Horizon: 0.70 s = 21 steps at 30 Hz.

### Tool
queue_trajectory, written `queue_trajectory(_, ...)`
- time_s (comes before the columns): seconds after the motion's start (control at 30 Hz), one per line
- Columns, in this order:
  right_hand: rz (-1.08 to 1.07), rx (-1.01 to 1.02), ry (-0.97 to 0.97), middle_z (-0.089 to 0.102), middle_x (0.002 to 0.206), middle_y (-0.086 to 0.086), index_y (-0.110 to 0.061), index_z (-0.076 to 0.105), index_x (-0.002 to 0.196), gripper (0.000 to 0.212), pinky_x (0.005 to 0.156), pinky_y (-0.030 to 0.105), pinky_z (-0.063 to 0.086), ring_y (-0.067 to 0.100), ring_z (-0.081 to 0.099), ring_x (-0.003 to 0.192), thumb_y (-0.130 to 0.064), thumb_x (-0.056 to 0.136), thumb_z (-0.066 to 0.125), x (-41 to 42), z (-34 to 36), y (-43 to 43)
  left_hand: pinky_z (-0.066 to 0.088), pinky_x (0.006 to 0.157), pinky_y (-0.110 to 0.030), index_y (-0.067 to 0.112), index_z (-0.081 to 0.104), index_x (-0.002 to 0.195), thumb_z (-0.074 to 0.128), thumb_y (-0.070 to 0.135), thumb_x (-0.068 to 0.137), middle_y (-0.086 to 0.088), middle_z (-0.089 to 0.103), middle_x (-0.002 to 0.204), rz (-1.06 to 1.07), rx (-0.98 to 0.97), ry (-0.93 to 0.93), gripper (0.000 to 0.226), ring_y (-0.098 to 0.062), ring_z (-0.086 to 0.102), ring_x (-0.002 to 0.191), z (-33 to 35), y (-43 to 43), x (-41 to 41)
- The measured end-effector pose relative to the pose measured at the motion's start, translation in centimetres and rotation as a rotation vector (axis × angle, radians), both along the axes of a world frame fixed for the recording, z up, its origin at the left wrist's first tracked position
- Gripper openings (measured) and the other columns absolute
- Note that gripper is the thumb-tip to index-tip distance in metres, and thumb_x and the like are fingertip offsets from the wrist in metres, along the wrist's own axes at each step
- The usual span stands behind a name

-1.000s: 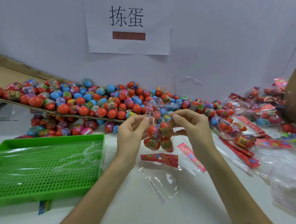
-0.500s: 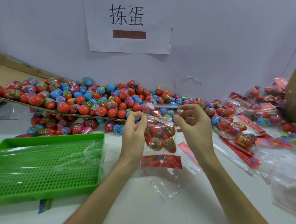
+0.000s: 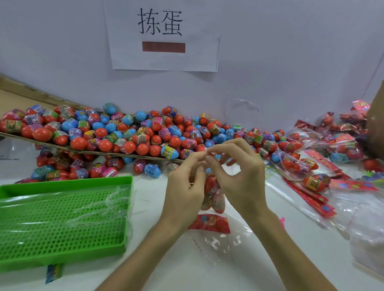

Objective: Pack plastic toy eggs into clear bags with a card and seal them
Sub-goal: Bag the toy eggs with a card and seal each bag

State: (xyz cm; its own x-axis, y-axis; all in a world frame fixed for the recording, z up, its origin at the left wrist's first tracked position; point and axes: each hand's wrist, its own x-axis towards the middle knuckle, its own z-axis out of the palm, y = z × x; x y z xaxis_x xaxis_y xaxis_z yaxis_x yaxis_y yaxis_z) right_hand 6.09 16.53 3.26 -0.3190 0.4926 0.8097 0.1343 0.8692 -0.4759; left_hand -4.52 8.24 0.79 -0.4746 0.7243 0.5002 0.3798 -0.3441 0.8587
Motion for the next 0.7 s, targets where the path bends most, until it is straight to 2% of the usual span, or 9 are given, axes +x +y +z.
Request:
queue_trajectory(0.1, 0.016, -0.006, -0.022, 0.065, 0.093, -0.001, -0.015, 0.078, 0.095, 0.01, 0.065, 0.031, 0.053, 0.009, 0.062, 0.079, -0.012, 0.086, 0.082, 0.1, 0.2, -0.1, 0.049, 0.058, -0.026, 0.027, 0.068, 0.12, 0.047, 0.013, 0.104, 0.014, 0.069, 0.082, 0.051, 0.018, 0.085, 0.031, -0.013, 0.06, 0.063, -0.3, 0.0, -0.1)
queue_trajectory(0.17, 0.048, -0.046, -0.016, 0.066, 0.091, 0.0, -0.013, 0.079, 0.091, 0.008, 0.065, 0.035, 0.052, 0.014, 0.063, 0.079, -0.01, 0.085, 0.082, 0.2, 0.3, -0.1, 0.044, 0.056, -0.021, 0.026, 0.069, 0.119, 0.047, 0.008, 0.102, 0.013, 0.066, 0.077, 0.083, 0.042, 0.139, 0.033, -0.01, 0.055, 0.059, -0.3, 0.0, -0.3)
queue_trajectory(0.27, 0.107, -0.114, -0.003, 0.066, 0.086, 0.001, -0.009, 0.078, 0.084, 0.008, 0.065, 0.042, 0.052, 0.018, 0.064, 0.079, -0.003, 0.082, 0.083, 0.5, 0.5, 0.0, 0.043, 0.065, -0.012, 0.023, 0.07, 0.116, 0.048, -0.002, 0.1, 0.021, 0.067, 0.082, 0.09, 0.043, 0.226, 0.038, -0.004, 0.062, 0.071, -0.3, 0.0, -0.6)
queue_trajectory(0.37, 0.152, -0.19, -0.003, 0.066, 0.083, 0.002, -0.004, 0.075, 0.077, 0.01, 0.065, 0.043, 0.053, 0.021, 0.064, 0.078, 0.002, 0.08, 0.082, 0.6, 0.5, 0.0, 0.047, 0.068, -0.012, 0.023, 0.069, 0.11, 0.048, -0.009, 0.097, 0.014, 0.07, 0.082, 0.048, 0.031, 0.261, 0.041, -0.005, 0.068, 0.08, -0.4, 0.0, -0.9)
queue_trajectory(0.53, 0.225, -0.308, -0.076, 0.067, 0.083, -0.002, -0.008, 0.072, 0.082, 0.009, 0.071, 0.04, 0.057, 0.019, 0.065, 0.078, -0.002, 0.085, 0.077, 1.3, 1.1, 0.4, 0.04, 0.066, -0.003, 0.024, 0.069, 0.109, 0.047, -0.008, 0.097, 0.03, 0.066, 0.078, 0.047, 0.03, 0.302, 0.04, 0.007, 0.064, 0.074, -0.7, 0.1, -1.1)
queue_trajectory(0.6, 0.208, -0.308, -0.147, 0.067, 0.085, -0.007, -0.012, 0.071, 0.087, 0.008, 0.075, 0.038, 0.057, 0.016, 0.064, 0.08, -0.005, 0.089, 0.074, 1.4, 1.2, 0.7, 0.043, 0.071, -0.004, 0.025, 0.07, 0.113, 0.047, -0.005, 0.1, 0.033, 0.067, 0.084, 0.045, 0.015, 0.298, 0.04, 0.009, 0.067, 0.084, -0.7, 0.0, -1.2)
queue_trajectory(0.7, 0.147, -0.289, -0.18, 0.064, 0.086, -0.01, -0.018, 0.067, 0.089, 0.014, 0.077, 0.036, 0.056, 0.013, 0.064, 0.081, -0.005, 0.093, 0.069, 1.3, 1.0, 0.9, 0.054, 0.079, -0.015, 0.028, 0.069, 0.115, 0.047, -0.003, 0.101, 0.025, 0.072, 0.093, 0.042, 0.005, 0.278, 0.041, 0.003, 0.07, 0.094, -0.8, 0.1, -1.3)
